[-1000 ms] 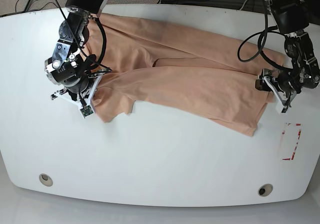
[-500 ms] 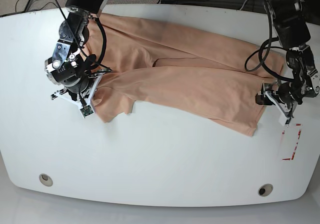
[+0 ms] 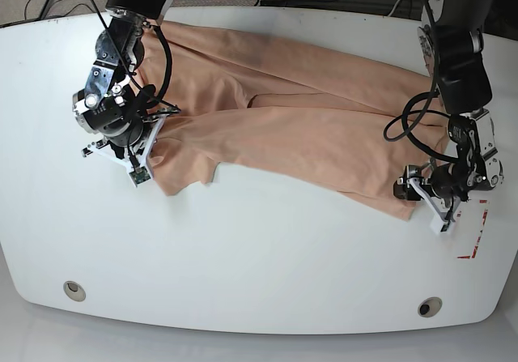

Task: Layout the t-shirt on the table in an organized manner, then fold the t-shirt properly
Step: 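Pull the held shirt end with the left gripper to straighten the fold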

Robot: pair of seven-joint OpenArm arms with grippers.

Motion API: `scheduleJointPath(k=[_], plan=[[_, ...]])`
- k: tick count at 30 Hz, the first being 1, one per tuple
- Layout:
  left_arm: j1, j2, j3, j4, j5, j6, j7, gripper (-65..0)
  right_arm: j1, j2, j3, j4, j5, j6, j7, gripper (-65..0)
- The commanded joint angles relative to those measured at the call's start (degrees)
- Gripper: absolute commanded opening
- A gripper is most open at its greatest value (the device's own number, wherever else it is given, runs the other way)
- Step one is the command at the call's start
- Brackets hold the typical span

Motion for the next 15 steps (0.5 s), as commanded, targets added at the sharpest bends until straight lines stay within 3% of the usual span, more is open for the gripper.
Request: scheduleJointPath(k=[1, 9, 15], plan=[[-3.3, -0.5, -0.2, -0.8, 0.5, -0.1, -2.6, -28.9, 0.9, 0.2, 0.0, 1.1, 0.3, -0.1, 1.0, -64.5], [-6.4, -0.4, -0.2, -6.7, 5.2, -0.1, -6.7, -28.7, 0.9, 0.2, 0.0, 1.1, 0.3, -0.1, 1.0, -64.5], [-7.9, -0.4, 1.6, -12.2, 5.2, -0.1, -10.1, -28.7, 0.9, 0.2, 0.0, 1.1, 0.3, -0.1, 1.0, -64.5]])
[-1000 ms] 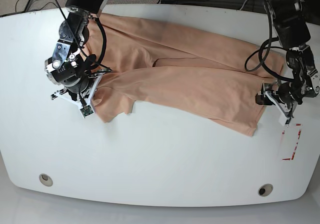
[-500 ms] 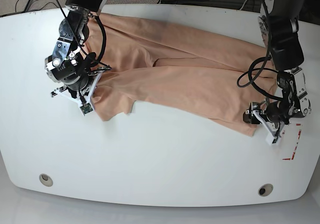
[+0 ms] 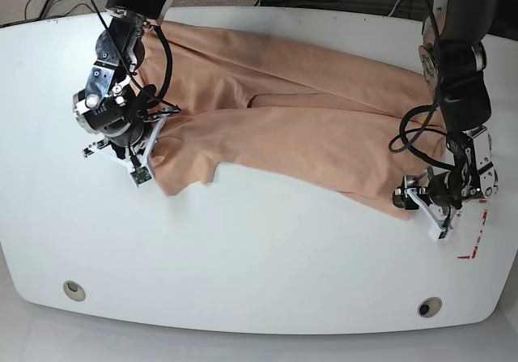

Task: Layout the t-shirt on the table in an organized manner, then fold the t-shirt properly
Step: 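Pull the held shirt end with the left gripper to straighten the fold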

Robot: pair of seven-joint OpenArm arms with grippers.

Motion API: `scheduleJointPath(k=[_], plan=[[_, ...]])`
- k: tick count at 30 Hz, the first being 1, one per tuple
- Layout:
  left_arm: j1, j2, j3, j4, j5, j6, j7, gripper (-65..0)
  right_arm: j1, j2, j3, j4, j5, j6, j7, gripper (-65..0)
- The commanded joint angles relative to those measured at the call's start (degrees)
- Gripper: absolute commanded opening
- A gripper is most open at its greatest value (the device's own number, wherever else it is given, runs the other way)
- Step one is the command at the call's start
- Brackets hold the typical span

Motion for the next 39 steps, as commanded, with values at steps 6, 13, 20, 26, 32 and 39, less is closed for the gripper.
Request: scheduleJointPath(k=[6, 13, 20, 26, 32, 39], plan=[[-3.1, 0.3, 2.5, -1.9, -1.2, -0.3, -2.5, -28.9, 0.9, 0.1, 0.0, 1.0, 0.3, -0.1, 1.0, -64.5], [-3.1, 0.9, 2.5, -1.9, -1.2, -0.5, -2.0, -34.7, 1.0, 0.1, 0.0, 1.0, 0.3, -0.1, 1.0, -64.5], [-3.0, 1.0, 2.6, -1.9, -1.2, -0.6, -1.9, -58.6, 1.1, 0.1, 0.0, 1.0, 0.3, -0.1, 1.0, -64.5], [-2.6, 1.0, 2.4, 1.0, -1.2, -0.6, -1.9, -60.0, 1.3, 0.1, 0.0, 0.9, 0.3, -0.1, 1.0, -64.5], [-0.8, 1.0, 1.8, 7.8, -1.2, -0.6, 0.7, -60.1, 1.5, 0.1, 0.0, 0.9, 0.3, -0.1, 1.1, -64.5], [-0.9, 0.8, -5.7, 10.2, -1.2, -0.6, 5.4, -60.1, 1.6, 0.1, 0.0, 0.9, 0.3, -0.1, 1.1, -64.5]])
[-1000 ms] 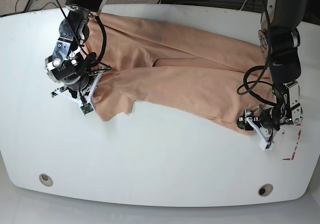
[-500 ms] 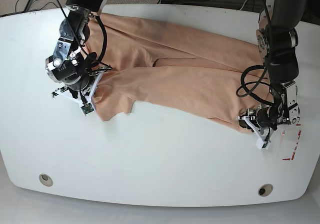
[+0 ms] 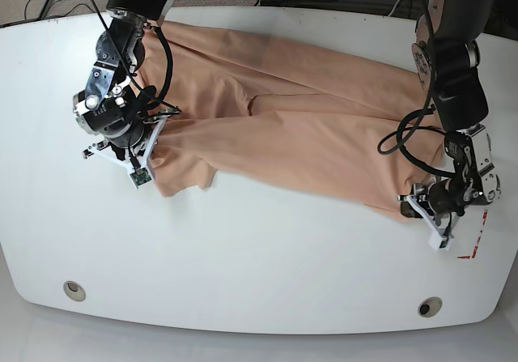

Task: Layout the t-shirt on the table in an organized manner, then fold the t-shirt properly
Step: 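Pull the held shirt end with the left gripper to straighten the fold, then reposition the left gripper along the shirt edge and regrasp the fabric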

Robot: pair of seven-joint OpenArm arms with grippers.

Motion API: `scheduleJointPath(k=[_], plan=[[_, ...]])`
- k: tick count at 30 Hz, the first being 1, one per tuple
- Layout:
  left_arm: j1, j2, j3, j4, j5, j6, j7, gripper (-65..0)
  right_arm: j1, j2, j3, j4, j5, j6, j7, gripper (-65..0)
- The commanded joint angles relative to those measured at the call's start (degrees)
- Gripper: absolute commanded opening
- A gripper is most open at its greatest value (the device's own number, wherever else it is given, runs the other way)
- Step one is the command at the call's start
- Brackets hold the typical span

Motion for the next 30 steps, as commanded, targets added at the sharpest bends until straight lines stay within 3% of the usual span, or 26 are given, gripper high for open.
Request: scheduleJointPath(k=[1, 9, 17, 25, 30], plan=[[-2.0, -1.2, -3.3, 1.4, -0.5, 0.0, 1.2, -60.1, 1.2, 0.3, 0.0, 0.9, 0.3, -0.1, 0.9, -64.5], [-2.1, -4.5, -5.0, 1.5, -0.5, -0.2, 3.7, -60.1, 1.2, 0.3, -0.1, 1.0, 0.3, -0.1, 0.9, -64.5], [-3.7, -6.5, -5.1, 1.6, -0.5, -6.9, 8.1, -60.1, 0.9, 0.3, -0.1, 4.4, 0.4, -0.1, 0.5, -64.5], [-4.1, -6.7, -8.9, 8.2, -0.5, -7.0, 14.8, -60.1, 1.2, -1.1, -0.1, 5.5, 0.4, -0.1, -5.0, -64.5], [-2.9, -6.6, -9.4, 14.1, -0.5, -7.0, 19.5, -60.1, 0.6, -1.3, -0.1, 5.5, 0.4, -0.1, -5.1, -64.5]])
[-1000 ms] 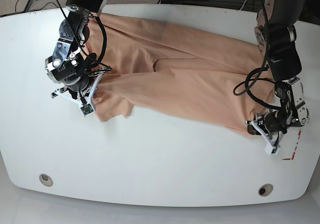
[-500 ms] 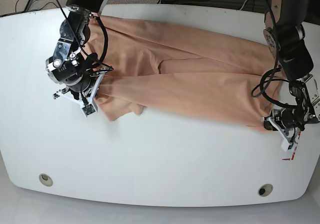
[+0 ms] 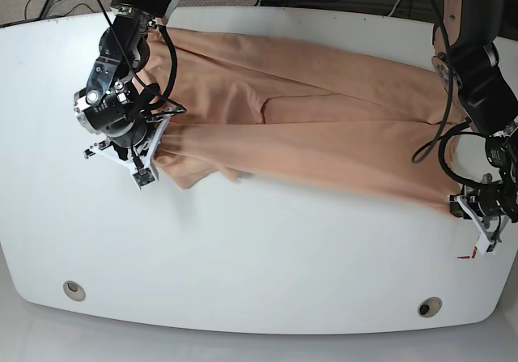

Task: Layout the t-shirt on the table in an organized manner, then fold the t-shirt properly
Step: 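Reposition the left gripper along the shirt edge and regrasp the fabric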

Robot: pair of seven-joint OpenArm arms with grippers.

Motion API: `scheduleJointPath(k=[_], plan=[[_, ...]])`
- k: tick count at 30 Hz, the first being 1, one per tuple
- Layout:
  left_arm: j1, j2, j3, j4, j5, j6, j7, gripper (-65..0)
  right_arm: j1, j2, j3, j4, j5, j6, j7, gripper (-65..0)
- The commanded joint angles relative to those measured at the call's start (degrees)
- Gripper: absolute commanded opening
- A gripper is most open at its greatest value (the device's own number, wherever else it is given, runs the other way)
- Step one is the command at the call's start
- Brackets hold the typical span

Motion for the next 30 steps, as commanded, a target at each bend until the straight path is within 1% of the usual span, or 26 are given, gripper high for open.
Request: scheduleJointPath(k=[1, 6, 11, 20, 24, 26, 28, 30], plan=[[-0.4, -0.9, -0.1, 5.4, -0.3, 0.1, 1.9, -60.1, 0.2, 0.3, 0.3, 1.1, -0.7, -0.1, 0.0, -64.5], [1.4, -0.7, -0.1, 10.2, -0.3, 0.1, 5.4, -59.9, -1.3, 0.3, 0.3, 1.1, -0.4, -0.1, 0.0, -64.5], [4.5, -0.7, -0.2, 15.0, -0.3, 0.1, 7.8, -59.9, -3.1, 0.5, 0.4, 1.1, 3.3, -0.1, 0.0, -64.5], [11.5, -0.8, -0.2, 19.9, -0.3, 0.1, 8.4, -59.7, -5.8, 0.5, 0.4, 1.0, 4.6, -0.1, 0.0, -64.4], [12.8, -0.6, 0.0, 19.7, -0.3, 0.1, 8.4, -59.3, -6.2, 0.5, 0.4, 0.7, 4.6, -0.1, 0.1, -64.4], [12.8, -0.4, 0.1, 19.6, -0.3, 0.1, 8.3, -57.6, -6.2, 0.4, 0.4, 0.7, 4.7, -0.1, 0.2, -64.4], [12.7, 0.4, 0.1, 19.6, -0.3, 0.1, 8.2, -53.5, -6.2, 0.4, 0.4, 0.6, 4.7, -0.1, 0.3, -64.4], [12.6, 2.1, 0.1, 19.6, -0.2, 0.1, 8.0, -47.8, -6.1, 0.4, 0.4, 0.6, 4.6, -0.1, 0.3, -64.4]])
